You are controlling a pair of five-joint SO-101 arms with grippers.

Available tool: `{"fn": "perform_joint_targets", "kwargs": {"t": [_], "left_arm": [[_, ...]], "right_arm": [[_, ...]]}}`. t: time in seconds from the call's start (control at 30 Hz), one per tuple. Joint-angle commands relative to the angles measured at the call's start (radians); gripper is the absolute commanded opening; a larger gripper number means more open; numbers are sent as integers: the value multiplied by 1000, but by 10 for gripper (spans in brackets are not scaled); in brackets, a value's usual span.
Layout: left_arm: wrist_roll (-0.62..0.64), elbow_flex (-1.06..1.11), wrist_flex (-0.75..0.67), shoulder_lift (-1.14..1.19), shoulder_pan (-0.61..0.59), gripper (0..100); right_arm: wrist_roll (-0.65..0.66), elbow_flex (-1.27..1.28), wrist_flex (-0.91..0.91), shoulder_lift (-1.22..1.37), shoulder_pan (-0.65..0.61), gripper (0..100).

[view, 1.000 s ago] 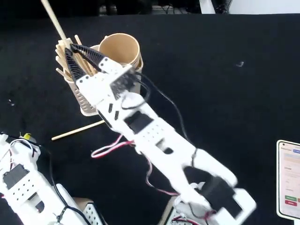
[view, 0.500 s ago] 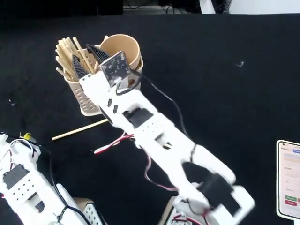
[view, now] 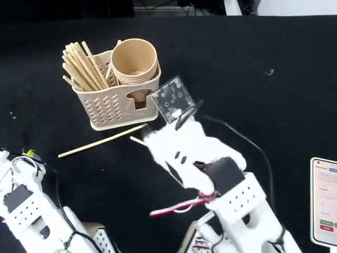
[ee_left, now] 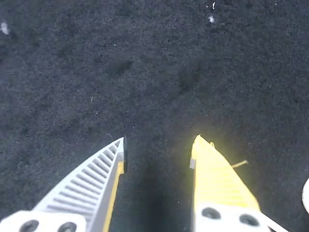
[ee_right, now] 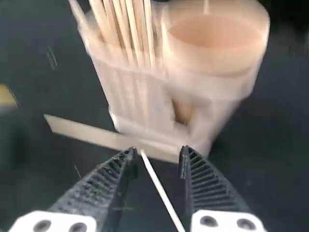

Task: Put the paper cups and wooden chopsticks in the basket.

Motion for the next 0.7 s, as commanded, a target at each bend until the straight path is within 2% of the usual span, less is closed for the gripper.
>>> {"fn": "perform_joint_targets", "kwargs": {"t": [0.0, 0.2, 0.37, 0.67], "left_arm": [[8, -30, -12, -5, -1, 227], [8, -30, -14, -5, -1, 227], [8, -30, -14, -5, -1, 227], [8, -30, -11, -5, -1, 227]], "right_arm": [[149, 173, -14, 4, 87, 145], [281, 302, -149, 243, 101, 159], [382, 220, -150, 472, 69, 236], [589, 104, -209, 780, 52, 236]]}}
